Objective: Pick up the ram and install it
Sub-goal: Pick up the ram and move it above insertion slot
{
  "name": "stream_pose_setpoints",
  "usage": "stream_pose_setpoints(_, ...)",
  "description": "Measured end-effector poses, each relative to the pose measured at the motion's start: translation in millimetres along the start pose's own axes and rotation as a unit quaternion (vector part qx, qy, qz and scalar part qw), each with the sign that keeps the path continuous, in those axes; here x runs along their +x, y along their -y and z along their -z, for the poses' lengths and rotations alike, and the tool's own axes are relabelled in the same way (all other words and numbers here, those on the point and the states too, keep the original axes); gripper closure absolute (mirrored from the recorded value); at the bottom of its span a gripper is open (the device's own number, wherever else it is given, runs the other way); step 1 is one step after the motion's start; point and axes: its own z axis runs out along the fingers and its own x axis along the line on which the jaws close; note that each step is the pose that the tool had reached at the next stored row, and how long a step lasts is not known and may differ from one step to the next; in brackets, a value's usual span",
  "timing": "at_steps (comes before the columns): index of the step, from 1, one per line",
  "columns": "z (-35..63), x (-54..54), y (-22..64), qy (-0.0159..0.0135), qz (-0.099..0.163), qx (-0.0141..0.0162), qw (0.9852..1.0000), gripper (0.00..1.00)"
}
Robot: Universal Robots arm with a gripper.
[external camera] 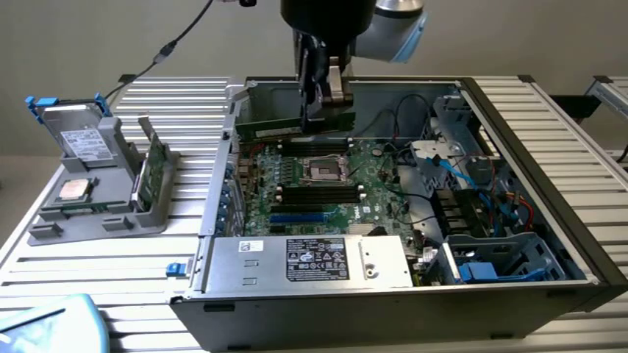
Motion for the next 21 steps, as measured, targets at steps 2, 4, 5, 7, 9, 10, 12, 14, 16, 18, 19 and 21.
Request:
stream_pose_setpoints(2, -3.3, 0.7, 2.6, 0.0002, -0.006, 0.0007, 1.0, 0.86)
stream_pose_setpoints(4, -6.8, 1.5, 4.5, 0.0006, -0.014, 0.0017, 0.9999, 0.86)
stream_pose_setpoints(5, -8.6, 1.8, 5.3, 0.0009, -0.018, 0.0022, 0.9998, 0.86)
stream_pose_setpoints(7, -12.1, 2.4, 6.5, 0.0013, -0.028, 0.0033, 0.9996, 0.86)
stream_pose_setpoints(9, -14.1, 2.8, 8.1, 0.0015, -0.033, 0.0038, 0.9995, 0.86)
stream_pose_setpoints(10, -14.8, 3.2, 9.8, 0.0016, -0.033, 0.0036, 0.9994, 0.86)
stream_pose_setpoints(12, -15.7, 4.0, 15.2, 0.0014, -0.034, 0.0023, 0.9994, 0.86)
stream_pose_setpoints(14, -16.4, 5.0, 21.0, 0.0012, -0.034, 0.0005, 0.9994, 0.86)
stream_pose_setpoints(16, -16.8, 5.8, 26.7, 0.0013, -0.034, -0.0014, 0.9994, 0.86)
stream_pose_setpoints(18, -17.2, 6.3, 32.7, 0.0015, -0.034, -0.003, 0.9994, 0.86)
stream_pose_setpoints(19, -17.2, 6.3, 36.0, 0.0016, -0.034, -0.0037, 0.9994, 0.86)
stream_pose_setpoints(21, -17.1, 5.9, 42.4, 0.0017, -0.034, -0.0043, 0.9994, 0.86)
